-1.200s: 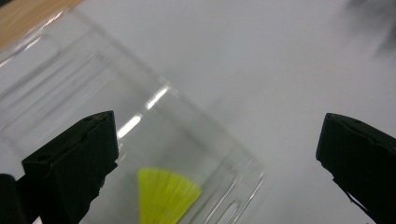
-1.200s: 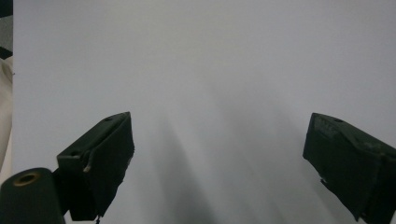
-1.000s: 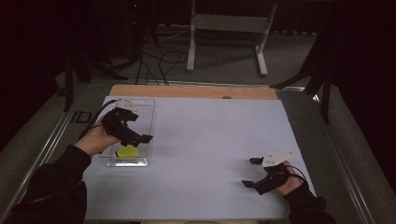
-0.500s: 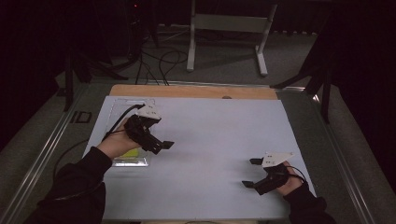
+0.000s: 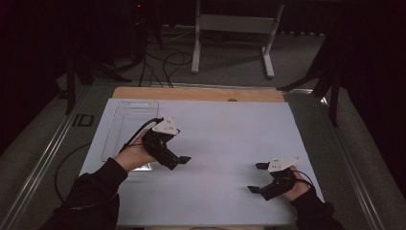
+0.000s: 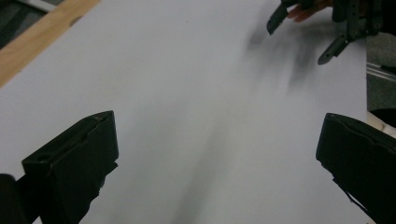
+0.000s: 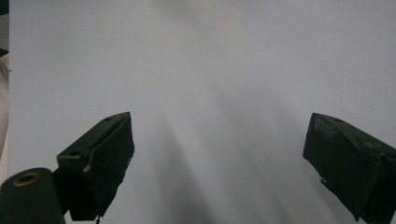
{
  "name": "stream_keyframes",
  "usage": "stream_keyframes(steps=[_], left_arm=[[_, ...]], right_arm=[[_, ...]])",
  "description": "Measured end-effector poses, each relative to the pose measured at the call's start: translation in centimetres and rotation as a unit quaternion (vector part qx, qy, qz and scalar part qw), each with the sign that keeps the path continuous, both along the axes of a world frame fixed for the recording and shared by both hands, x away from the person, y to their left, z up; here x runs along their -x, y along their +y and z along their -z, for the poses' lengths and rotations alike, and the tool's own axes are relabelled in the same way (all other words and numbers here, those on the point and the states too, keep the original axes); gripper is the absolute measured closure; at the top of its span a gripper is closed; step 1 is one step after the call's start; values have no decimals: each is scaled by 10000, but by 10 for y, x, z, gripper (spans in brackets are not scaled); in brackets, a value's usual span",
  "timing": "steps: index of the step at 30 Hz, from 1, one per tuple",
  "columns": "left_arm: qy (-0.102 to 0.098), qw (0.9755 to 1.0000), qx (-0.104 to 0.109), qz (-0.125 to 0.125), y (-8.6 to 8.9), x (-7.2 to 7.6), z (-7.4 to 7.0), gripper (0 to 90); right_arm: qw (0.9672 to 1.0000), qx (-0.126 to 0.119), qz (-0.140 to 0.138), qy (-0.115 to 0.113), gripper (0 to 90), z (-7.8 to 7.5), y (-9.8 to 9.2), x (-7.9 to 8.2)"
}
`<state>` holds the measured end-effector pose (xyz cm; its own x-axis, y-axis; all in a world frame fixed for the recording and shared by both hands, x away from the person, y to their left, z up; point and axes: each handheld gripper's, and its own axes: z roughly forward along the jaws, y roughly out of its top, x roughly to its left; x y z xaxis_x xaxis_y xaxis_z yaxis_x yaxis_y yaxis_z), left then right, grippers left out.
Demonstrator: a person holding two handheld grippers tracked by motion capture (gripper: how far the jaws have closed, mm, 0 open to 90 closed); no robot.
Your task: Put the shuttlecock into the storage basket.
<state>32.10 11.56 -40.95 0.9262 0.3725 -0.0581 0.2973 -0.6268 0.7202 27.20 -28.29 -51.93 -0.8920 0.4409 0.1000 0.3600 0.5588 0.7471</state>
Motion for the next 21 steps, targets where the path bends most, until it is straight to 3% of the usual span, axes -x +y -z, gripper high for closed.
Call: stream_keyframes(steps=[9, 21], left_arm=[[33, 9997, -47, 220, -5, 11, 17, 0], [21, 9994, -114, 331, -1, 33, 38, 0]], right_arm=[[10000, 13, 23, 22, 88, 1, 0, 1], [10000, 14, 32, 32, 89, 1, 0, 1]])
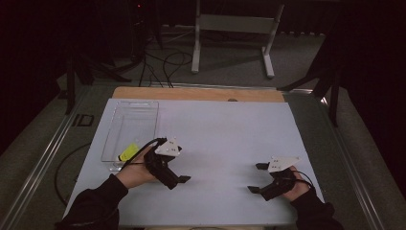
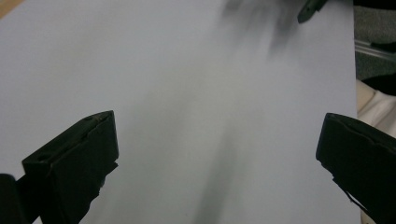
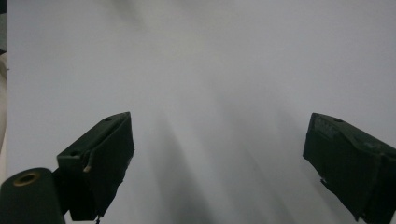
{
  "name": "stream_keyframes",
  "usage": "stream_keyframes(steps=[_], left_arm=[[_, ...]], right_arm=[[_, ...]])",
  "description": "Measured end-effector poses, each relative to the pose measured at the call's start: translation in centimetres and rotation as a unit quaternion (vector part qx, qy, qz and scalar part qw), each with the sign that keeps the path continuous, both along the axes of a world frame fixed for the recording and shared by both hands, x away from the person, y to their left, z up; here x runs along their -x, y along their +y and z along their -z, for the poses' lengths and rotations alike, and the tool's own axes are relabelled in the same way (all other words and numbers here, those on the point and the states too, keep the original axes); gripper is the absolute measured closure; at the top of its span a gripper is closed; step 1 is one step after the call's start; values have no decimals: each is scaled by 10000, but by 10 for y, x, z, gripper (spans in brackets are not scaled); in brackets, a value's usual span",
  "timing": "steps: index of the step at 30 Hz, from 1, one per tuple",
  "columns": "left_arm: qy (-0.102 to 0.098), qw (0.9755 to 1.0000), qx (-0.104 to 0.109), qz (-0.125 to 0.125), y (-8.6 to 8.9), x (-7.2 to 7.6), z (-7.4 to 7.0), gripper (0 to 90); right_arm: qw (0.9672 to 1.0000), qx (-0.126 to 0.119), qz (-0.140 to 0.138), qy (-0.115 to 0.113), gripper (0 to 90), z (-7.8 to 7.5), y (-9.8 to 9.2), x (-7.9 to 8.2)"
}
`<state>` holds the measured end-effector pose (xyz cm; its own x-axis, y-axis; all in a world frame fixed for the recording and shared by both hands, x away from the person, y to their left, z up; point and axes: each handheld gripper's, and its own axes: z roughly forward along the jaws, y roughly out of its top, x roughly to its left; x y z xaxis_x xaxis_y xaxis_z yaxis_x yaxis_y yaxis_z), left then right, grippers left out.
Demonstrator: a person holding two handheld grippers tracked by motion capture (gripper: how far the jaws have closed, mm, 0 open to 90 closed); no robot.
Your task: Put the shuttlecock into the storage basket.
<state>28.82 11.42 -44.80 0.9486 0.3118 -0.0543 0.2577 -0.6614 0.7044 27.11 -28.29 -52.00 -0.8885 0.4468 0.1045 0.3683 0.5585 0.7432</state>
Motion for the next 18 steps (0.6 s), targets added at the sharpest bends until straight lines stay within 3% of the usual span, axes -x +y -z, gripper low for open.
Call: stream_keyframes(steps=[6, 11, 18], left_arm=[[-82, 9997, -230, -40, 5, 10, 12, 0], [-43, 9997, -232, -49, 13, 19, 20, 0], [-18, 9993, -261, -269, 33, 26, 34, 0]], right_arm=[[10000, 2, -20, -2, 89, 1, 0, 0], [10000, 16, -19, 7, 88, 1, 0, 0], [10000, 42, -26, 17, 89, 1, 1, 0]])
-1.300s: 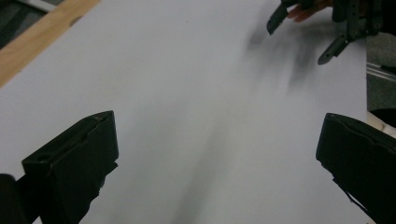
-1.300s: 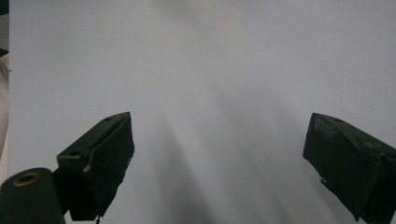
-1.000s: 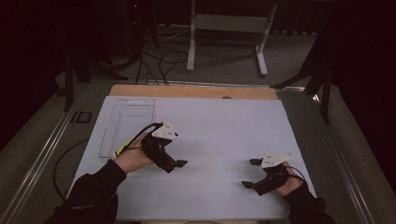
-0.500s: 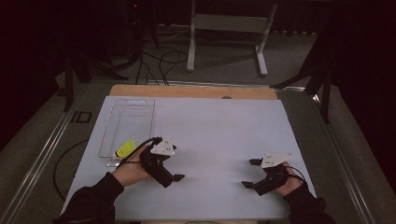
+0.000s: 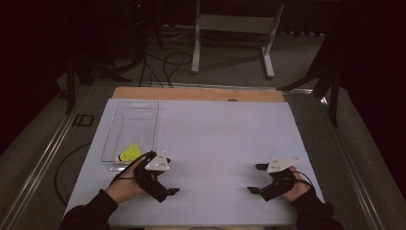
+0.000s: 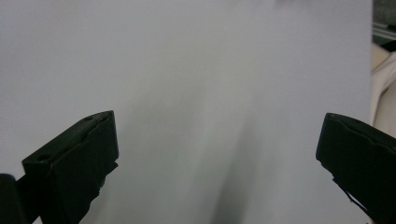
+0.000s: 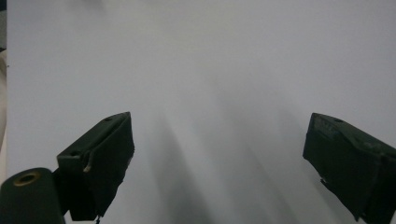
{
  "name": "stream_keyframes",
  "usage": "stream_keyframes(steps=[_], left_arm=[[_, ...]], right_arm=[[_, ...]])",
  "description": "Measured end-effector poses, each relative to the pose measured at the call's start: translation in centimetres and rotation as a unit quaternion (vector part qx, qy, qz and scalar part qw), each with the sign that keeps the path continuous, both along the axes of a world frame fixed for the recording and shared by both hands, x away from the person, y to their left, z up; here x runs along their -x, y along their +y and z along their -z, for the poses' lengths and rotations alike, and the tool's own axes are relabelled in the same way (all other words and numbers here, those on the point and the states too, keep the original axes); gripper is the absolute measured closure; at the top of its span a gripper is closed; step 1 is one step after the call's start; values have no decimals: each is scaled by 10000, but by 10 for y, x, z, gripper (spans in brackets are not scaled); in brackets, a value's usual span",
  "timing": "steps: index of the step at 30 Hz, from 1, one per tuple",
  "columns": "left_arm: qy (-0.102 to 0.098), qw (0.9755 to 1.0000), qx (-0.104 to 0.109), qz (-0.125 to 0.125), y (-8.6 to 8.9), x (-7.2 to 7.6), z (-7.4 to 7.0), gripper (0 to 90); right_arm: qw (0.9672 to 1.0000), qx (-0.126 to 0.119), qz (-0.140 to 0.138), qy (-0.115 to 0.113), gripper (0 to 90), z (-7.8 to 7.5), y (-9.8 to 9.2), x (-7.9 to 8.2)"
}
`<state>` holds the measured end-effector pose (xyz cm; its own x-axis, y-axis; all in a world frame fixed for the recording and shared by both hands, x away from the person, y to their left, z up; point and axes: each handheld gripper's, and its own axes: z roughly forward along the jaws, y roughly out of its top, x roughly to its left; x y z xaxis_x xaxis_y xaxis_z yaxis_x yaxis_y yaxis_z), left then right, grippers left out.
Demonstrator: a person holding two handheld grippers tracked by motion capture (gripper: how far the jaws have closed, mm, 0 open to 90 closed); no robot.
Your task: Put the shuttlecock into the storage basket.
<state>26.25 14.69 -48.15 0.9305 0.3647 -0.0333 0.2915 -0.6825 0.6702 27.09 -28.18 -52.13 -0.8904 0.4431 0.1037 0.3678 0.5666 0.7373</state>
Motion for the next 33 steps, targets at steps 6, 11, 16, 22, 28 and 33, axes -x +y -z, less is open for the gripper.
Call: stream_keyframes(steps=[6, 11, 16, 22, 28, 33], left_arm=[[-1, 9999, -23, -101, 13, 7, 9, 0], [23, 9998, 9, -190, 24, 12, 16, 0], [20, 9994, 40, -334, 35, 15, 23, 0], [18, 9984, 96, -563, 45, 18, 30, 0], [-91, 9965, 222, -798, 52, 23, 36, 0], [-96, 9953, 239, -930, 57, 27, 42, 0]], right_arm=[[10000, 4, -5, 6, 89, 0, 0, 0], [10000, -17, 1, 13, 89, 0, 0, 0], [10000, -9, -10, 9, 89, 0, 0, 0], [10000, -13, -10, 6, 89, 0, 0, 0], [10000, 21, -26, 15, 89, 1, 1, 1], [10000, 40, -27, 25, 89, 3, 0, 1]])
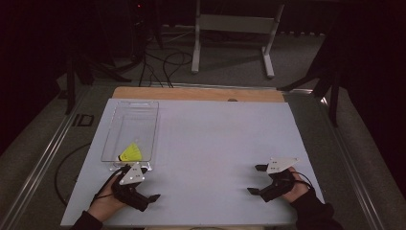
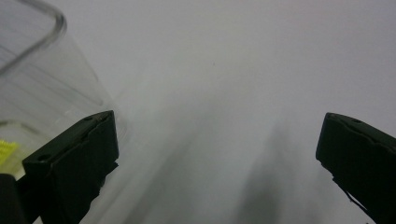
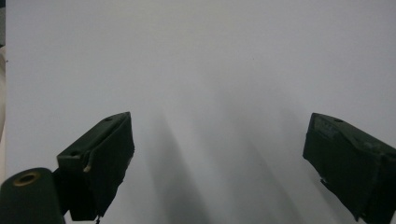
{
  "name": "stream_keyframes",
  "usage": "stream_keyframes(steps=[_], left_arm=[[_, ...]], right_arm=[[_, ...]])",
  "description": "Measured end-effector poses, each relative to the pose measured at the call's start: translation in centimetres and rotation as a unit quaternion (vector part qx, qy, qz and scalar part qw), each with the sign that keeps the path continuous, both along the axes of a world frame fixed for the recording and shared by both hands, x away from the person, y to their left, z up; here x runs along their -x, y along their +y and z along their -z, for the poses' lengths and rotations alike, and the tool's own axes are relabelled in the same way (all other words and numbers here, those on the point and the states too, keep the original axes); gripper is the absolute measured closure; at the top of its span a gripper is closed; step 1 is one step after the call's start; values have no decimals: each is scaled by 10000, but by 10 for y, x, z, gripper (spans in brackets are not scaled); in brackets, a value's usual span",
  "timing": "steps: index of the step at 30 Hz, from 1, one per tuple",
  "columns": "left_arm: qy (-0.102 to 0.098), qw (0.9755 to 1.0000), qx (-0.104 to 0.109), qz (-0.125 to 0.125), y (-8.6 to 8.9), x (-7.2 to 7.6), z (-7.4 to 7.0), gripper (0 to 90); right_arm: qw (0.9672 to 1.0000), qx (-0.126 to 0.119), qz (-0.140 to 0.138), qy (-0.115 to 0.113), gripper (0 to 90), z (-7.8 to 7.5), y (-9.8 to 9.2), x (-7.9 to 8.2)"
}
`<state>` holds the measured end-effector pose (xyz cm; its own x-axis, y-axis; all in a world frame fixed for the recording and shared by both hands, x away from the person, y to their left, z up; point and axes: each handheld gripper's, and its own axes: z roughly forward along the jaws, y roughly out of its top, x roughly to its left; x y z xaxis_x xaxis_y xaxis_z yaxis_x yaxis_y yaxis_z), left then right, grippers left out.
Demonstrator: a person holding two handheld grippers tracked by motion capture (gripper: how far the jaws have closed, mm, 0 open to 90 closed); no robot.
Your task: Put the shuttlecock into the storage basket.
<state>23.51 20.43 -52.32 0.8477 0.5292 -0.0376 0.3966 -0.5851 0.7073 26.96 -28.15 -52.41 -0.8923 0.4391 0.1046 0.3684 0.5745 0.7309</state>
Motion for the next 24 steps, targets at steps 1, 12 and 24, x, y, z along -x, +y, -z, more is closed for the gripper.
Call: stream_keyframes(steps=[1, 12, 24], left_arm=[[12, 10000, -7, -26, 1, 1, 1, 0], [76, 9989, 230, -401, 15, 4, 8, 0], [50, 9993, 243, -282, 12, 7, 9, 0]], right_arm=[[10000, 7, 5, 7, 89, 0, 0, 0], [10000, 60, -15, 15, 89, 3, 0, 1], [10000, 89, 19, -1, 89, 5, -1, 1]])
